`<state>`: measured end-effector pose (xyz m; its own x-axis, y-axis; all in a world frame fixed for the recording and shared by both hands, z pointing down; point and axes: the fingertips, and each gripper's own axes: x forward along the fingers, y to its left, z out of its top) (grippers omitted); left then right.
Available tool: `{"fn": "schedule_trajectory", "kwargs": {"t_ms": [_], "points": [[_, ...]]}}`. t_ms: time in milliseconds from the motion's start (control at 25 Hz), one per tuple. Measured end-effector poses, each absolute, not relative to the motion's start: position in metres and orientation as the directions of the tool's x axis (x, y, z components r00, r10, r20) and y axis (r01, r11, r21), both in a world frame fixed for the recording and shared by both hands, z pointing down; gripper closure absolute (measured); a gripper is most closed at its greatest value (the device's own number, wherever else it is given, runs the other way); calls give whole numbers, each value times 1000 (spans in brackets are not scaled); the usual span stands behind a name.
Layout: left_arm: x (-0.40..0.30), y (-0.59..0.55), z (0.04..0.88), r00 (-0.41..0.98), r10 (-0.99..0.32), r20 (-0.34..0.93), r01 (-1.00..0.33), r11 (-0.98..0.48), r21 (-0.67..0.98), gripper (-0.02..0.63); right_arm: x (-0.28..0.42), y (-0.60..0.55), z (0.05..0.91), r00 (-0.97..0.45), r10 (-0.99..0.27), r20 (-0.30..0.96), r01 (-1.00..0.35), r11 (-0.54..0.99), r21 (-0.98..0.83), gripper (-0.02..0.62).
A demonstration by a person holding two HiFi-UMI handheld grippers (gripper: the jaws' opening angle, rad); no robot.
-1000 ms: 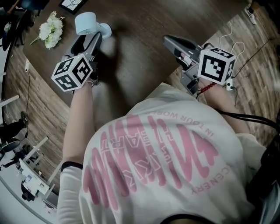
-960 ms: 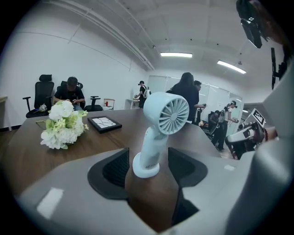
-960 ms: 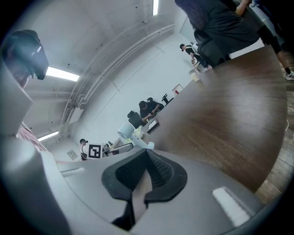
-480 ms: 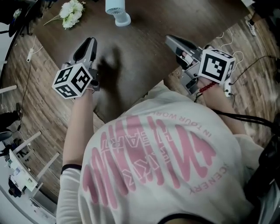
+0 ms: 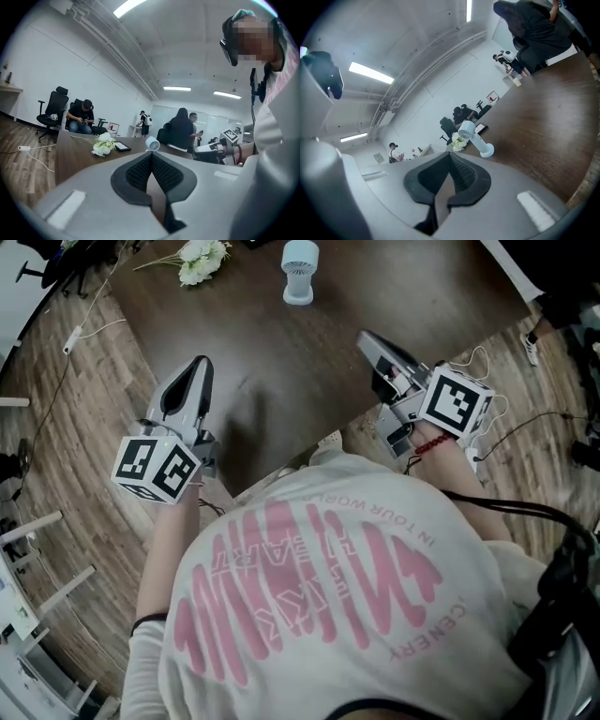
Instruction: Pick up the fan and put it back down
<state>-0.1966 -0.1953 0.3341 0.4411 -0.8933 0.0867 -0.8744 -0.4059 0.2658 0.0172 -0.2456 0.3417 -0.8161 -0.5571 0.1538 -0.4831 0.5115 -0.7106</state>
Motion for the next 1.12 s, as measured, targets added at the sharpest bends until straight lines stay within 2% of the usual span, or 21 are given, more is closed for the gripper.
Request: {"fn": "schedule_trajectory", "kwargs": {"t_ms": [200, 440, 720, 1120], "points": [[-219, -154, 321, 427, -904, 23, -871, -404, 280, 591, -22, -233, 333, -833, -537, 135, -470, 556, -685, 591], [-249, -106, 337, 340, -936, 88, -899, -296, 323, 591, -42, -218, 321, -853, -491, 179, -504, 682, -530, 589], [-261, -85, 354, 312, -942, 121, -893, -248, 374, 591, -42, -214, 318, -858, -487, 164, -489, 674, -554, 591], [-241, -102, 348, 403, -908, 117, -878, -347, 330, 591, -31, -217, 336, -818, -526, 233, -565, 658, -498, 591]]}}
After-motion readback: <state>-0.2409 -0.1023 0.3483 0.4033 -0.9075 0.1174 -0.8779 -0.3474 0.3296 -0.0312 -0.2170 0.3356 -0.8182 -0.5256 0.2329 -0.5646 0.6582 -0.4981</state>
